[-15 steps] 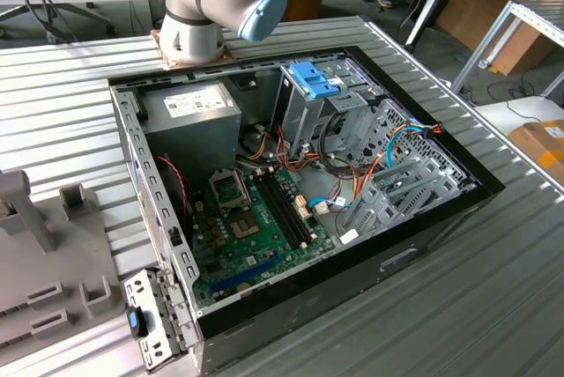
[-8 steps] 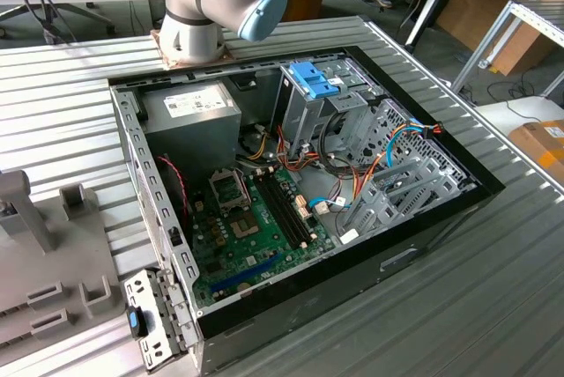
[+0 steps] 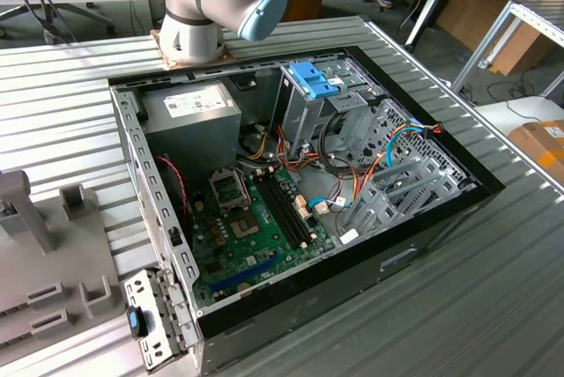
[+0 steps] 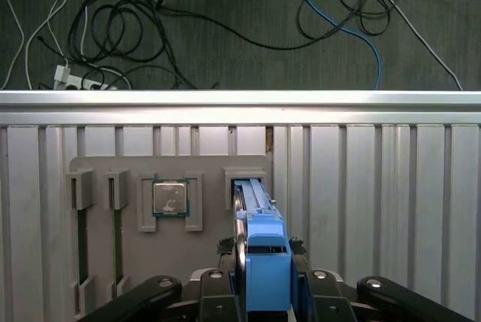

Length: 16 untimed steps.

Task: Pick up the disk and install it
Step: 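Pick up the disk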

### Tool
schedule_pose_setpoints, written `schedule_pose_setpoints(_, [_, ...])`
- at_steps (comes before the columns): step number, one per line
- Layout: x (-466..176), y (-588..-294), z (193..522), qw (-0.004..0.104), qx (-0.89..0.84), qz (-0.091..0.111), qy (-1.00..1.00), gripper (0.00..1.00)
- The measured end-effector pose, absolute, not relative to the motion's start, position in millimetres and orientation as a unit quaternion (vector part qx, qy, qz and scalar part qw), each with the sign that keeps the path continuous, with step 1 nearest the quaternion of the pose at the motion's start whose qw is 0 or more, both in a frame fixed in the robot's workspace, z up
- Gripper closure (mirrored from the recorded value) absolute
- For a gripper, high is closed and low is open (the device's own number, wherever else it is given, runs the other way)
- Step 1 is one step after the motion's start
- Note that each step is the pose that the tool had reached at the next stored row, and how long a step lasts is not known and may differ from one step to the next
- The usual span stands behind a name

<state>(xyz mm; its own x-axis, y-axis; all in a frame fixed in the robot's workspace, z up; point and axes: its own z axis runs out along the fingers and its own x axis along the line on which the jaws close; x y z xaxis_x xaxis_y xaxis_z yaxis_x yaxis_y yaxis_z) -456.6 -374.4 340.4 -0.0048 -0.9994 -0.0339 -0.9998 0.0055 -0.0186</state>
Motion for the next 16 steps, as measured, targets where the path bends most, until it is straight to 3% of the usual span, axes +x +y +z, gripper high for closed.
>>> schedule_pose_setpoints(8, [-457, -374, 373, 0.019, -0.705, 0.005, 0.709, 0.64])
schedule_pose_setpoints(16, [-457, -374, 444, 0.019, -0.705, 0.005, 0.709, 0.64])
